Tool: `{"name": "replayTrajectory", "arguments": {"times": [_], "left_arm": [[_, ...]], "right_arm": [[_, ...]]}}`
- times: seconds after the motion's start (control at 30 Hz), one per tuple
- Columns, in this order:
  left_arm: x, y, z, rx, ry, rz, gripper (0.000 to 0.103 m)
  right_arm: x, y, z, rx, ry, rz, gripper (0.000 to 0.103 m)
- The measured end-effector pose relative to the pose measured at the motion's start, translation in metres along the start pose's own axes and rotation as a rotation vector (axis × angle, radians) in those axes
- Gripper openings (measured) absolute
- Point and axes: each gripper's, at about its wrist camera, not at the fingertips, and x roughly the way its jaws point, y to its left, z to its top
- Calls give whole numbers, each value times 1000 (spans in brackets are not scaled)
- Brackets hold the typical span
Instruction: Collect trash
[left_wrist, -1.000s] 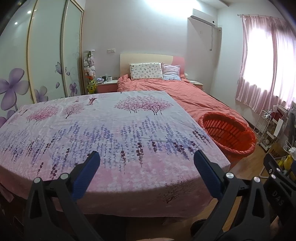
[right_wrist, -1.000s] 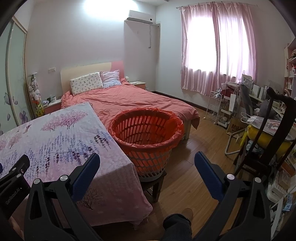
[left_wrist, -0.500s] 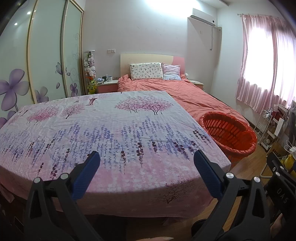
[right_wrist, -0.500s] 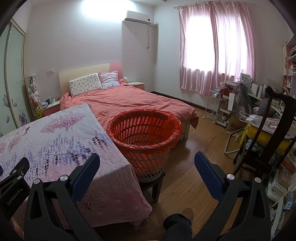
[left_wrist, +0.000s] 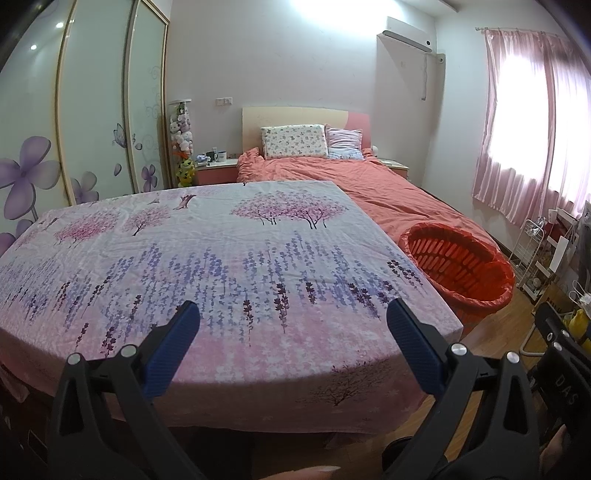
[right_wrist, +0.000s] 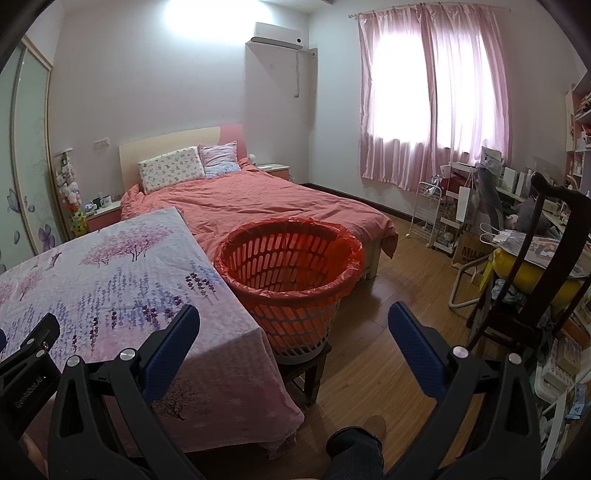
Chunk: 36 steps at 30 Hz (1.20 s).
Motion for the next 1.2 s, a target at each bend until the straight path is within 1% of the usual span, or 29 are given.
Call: {"name": "replayTrajectory", "arguments": {"times": [0.23, 0.73, 1.2], "left_arm": [[0, 2, 0, -4, 1, 3, 99], [1, 3, 0, -3, 2, 7, 99], [1, 4, 1, -4, 3, 11, 99]], "right_arm": [[-1, 4, 3, -5, -11, 12, 101], [5, 9, -1, -8, 32, 37, 101], [4, 8, -1, -8, 33, 37, 101]]}}
